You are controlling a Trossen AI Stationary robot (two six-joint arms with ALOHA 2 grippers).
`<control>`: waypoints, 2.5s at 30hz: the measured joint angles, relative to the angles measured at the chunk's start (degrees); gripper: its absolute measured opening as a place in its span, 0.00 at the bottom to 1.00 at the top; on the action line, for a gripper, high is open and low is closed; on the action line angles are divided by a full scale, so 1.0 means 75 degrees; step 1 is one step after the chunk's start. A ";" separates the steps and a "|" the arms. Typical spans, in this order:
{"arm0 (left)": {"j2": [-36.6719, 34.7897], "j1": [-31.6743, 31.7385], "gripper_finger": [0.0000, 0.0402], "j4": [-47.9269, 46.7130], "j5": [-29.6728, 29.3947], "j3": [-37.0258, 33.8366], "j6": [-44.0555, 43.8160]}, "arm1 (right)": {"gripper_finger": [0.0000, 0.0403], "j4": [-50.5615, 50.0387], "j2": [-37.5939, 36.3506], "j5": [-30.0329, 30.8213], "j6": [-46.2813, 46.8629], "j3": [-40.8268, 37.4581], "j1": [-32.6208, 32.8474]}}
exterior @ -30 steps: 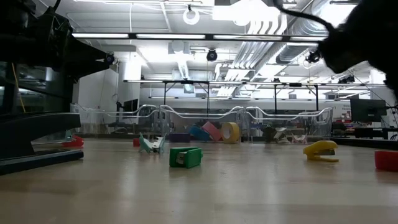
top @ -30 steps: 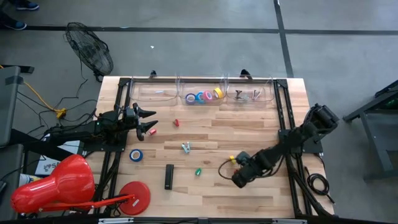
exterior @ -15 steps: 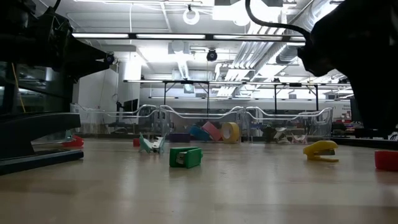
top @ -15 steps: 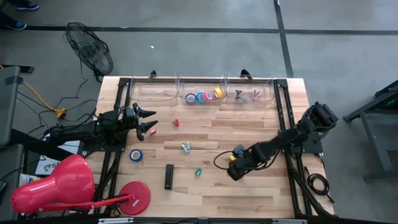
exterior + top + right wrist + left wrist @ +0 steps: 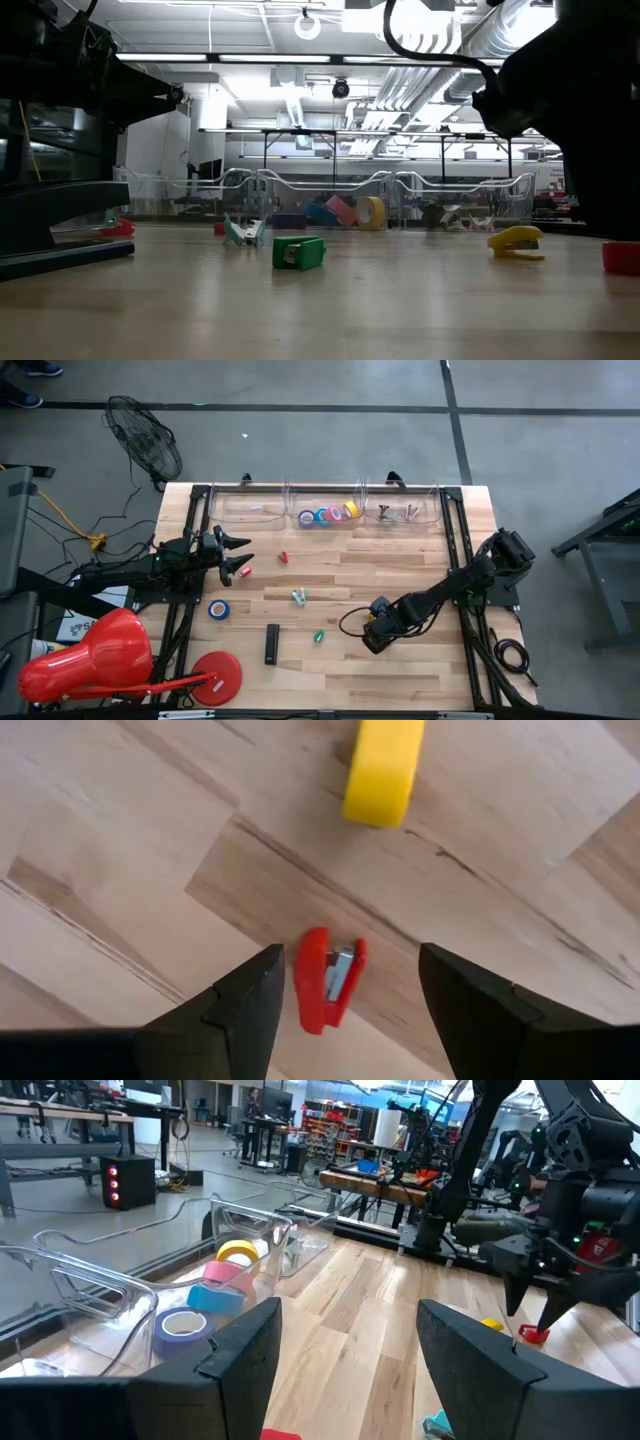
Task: Pick and place Stapler, Stapler remover, tape
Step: Put the bottom right red stapler into the left transparent bin
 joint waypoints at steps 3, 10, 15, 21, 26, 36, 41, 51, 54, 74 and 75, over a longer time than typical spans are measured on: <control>-0.0001 -0.0001 0.57 0.0000 0.0000 0.0000 0.0000 | 0.55 0.0016 0.0115 0.0020 0.0000 0.0112 0.0031; -0.0001 0.0000 0.57 0.0000 0.0000 0.0000 0.0000 | 0.55 0.0067 0.0483 -0.0023 0.0038 0.0205 0.0155; -0.0001 0.0000 0.57 0.0000 0.0000 0.0001 0.0000 | 0.55 0.0108 0.0636 -0.0021 0.0054 0.0205 0.0155; -0.0003 0.0000 0.57 0.0000 0.0000 0.0002 0.0000 | 0.55 0.0097 0.0636 0.0039 0.0039 0.0205 0.0051; -0.0003 0.0000 0.57 0.0000 0.0000 0.0003 0.0000 | 0.55 0.0090 0.0636 0.0084 0.0023 0.0205 0.0050; -0.0001 -0.0002 0.57 0.0000 0.0000 0.0003 0.0000 | 0.48 0.0155 0.0803 0.0030 -0.0121 0.0227 0.0050; 0.0000 0.0000 0.57 0.0000 0.0000 0.0003 0.0000 | 0.38 0.0160 0.0930 -0.0073 -0.0260 0.0225 0.0046; -0.0001 -0.0002 0.57 0.0000 0.0000 0.0003 0.0000 | 0.29 0.0157 0.0945 -0.0129 -0.0356 0.0210 0.0047; 0.0000 -0.0001 0.57 0.0000 0.0000 0.0000 0.0000 | 0.28 0.0145 0.0951 -0.0161 -0.0358 0.0210 0.0063; -0.0001 -0.0001 0.57 0.0000 0.0000 0.0001 0.0000 | 0.28 0.0160 0.0960 -0.0029 0.0044 0.0202 0.0128; -0.0002 -0.0001 0.57 -0.0001 0.0000 0.0002 0.0000 | 0.28 0.0163 0.0960 -0.0023 0.0055 0.0202 0.0134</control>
